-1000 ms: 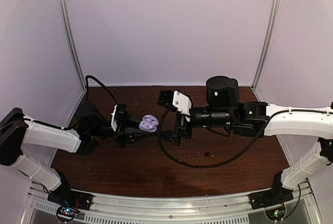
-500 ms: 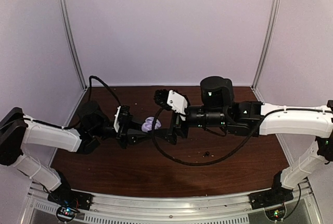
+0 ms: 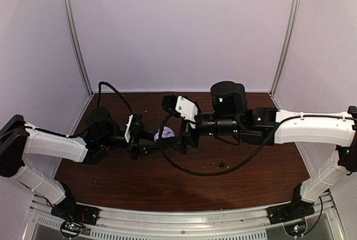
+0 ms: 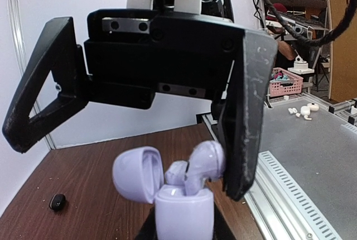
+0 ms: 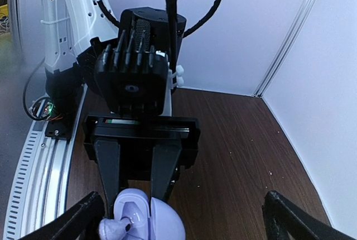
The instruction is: Insert the wireless bluetooth earbuds into the charging case
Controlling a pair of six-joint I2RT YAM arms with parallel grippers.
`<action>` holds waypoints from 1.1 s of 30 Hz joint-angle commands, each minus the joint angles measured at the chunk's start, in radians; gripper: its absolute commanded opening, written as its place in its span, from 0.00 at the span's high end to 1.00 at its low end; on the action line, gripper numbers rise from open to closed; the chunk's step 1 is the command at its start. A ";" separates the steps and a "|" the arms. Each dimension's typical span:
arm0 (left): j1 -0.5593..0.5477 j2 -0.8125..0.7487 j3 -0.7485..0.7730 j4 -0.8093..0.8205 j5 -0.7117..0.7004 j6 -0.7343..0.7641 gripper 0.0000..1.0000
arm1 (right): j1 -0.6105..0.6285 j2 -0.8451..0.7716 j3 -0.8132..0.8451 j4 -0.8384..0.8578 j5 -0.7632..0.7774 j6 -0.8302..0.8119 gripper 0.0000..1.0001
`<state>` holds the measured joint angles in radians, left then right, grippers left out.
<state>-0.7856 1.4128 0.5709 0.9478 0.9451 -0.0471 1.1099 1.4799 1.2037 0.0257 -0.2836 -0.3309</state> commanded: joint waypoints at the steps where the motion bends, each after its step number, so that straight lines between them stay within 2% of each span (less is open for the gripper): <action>1: -0.019 0.000 0.035 -0.022 0.005 0.036 1.00 | -0.011 0.013 0.031 0.018 0.016 0.022 0.00; 8: -0.027 -0.002 0.041 -0.043 0.009 0.077 1.00 | -0.020 0.022 0.034 0.027 0.003 0.031 0.00; 33: -0.038 0.003 0.041 -0.017 0.037 0.075 1.00 | -0.090 0.066 0.024 0.134 -0.192 0.130 0.00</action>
<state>-0.8013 1.4139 0.5846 0.8944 0.9348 0.0032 1.0523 1.5356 1.2057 0.0948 -0.4767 -0.2310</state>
